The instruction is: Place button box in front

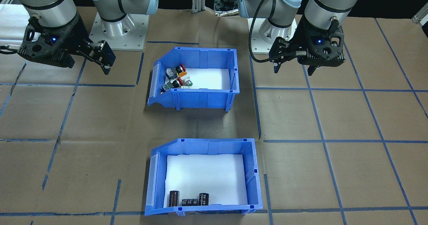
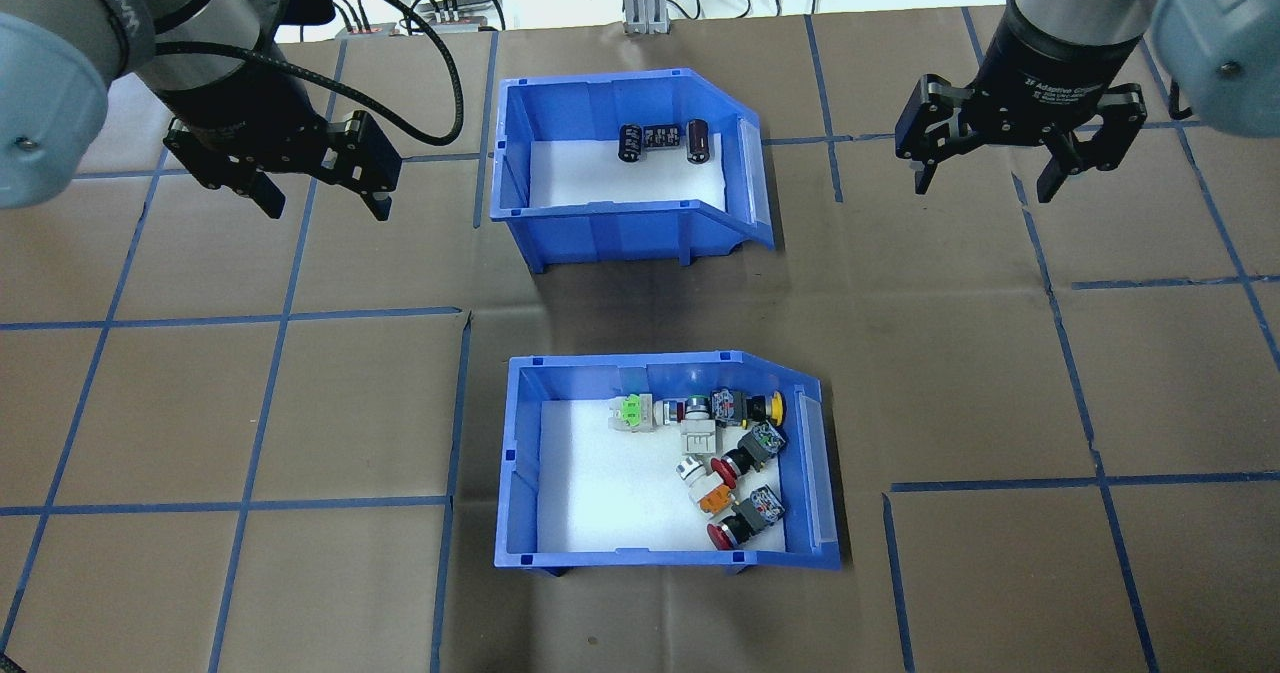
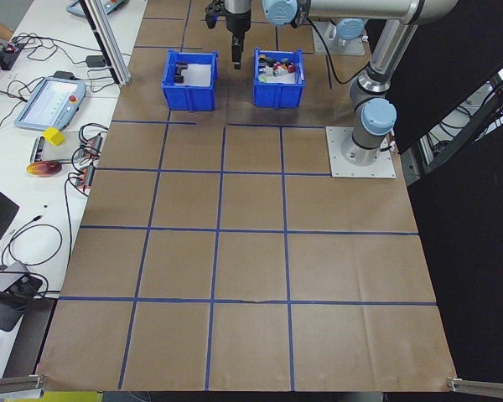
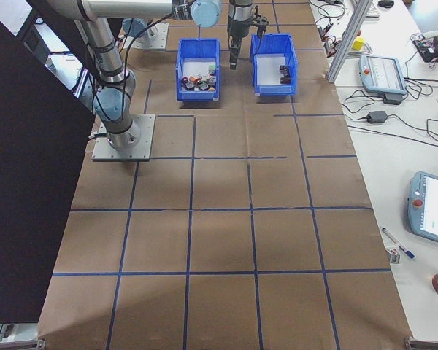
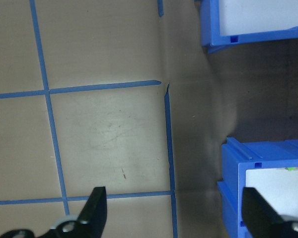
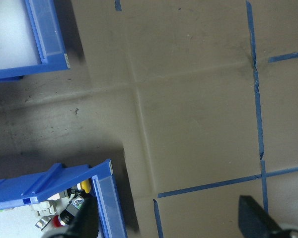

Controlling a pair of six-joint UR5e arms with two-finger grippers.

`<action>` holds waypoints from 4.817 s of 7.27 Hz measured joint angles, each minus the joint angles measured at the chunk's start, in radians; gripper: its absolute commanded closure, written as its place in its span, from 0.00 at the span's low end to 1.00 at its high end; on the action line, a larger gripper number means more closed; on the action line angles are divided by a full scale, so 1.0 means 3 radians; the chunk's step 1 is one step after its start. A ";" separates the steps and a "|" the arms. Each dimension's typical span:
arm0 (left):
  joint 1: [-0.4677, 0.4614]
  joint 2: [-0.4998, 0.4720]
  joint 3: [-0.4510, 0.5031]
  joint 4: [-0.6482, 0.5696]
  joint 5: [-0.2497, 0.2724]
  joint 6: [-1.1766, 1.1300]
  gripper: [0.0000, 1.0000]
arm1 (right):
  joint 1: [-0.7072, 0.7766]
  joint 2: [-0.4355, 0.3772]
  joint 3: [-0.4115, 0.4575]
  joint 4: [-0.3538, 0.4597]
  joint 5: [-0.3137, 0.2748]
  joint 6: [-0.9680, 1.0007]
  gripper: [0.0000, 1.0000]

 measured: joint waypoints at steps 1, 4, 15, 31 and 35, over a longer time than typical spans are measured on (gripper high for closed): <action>0.0000 0.0013 -0.0007 0.0008 -0.0001 0.0002 0.05 | 0.0001 0.0005 -0.0004 0.0006 0.0007 -0.0050 0.00; 0.0000 -0.0010 -0.0011 0.0040 -0.0002 -0.0008 0.06 | 0.0005 0.0114 -0.0057 0.0038 0.0020 -0.0393 0.00; -0.0734 0.0736 -0.1395 0.0146 -0.0410 -0.3242 0.11 | 0.1099 0.2133 -0.2166 -0.0069 0.0046 -0.3807 0.00; -0.1866 0.0185 -0.2406 0.2068 -0.0303 -0.7078 0.79 | 0.1543 0.2351 -0.1651 -0.0743 0.0083 -0.3894 0.95; -0.1872 0.0165 -0.2389 0.2353 -0.0240 -0.7324 1.00 | 0.1272 0.2233 -0.1752 -0.0723 -0.0119 -0.4236 0.96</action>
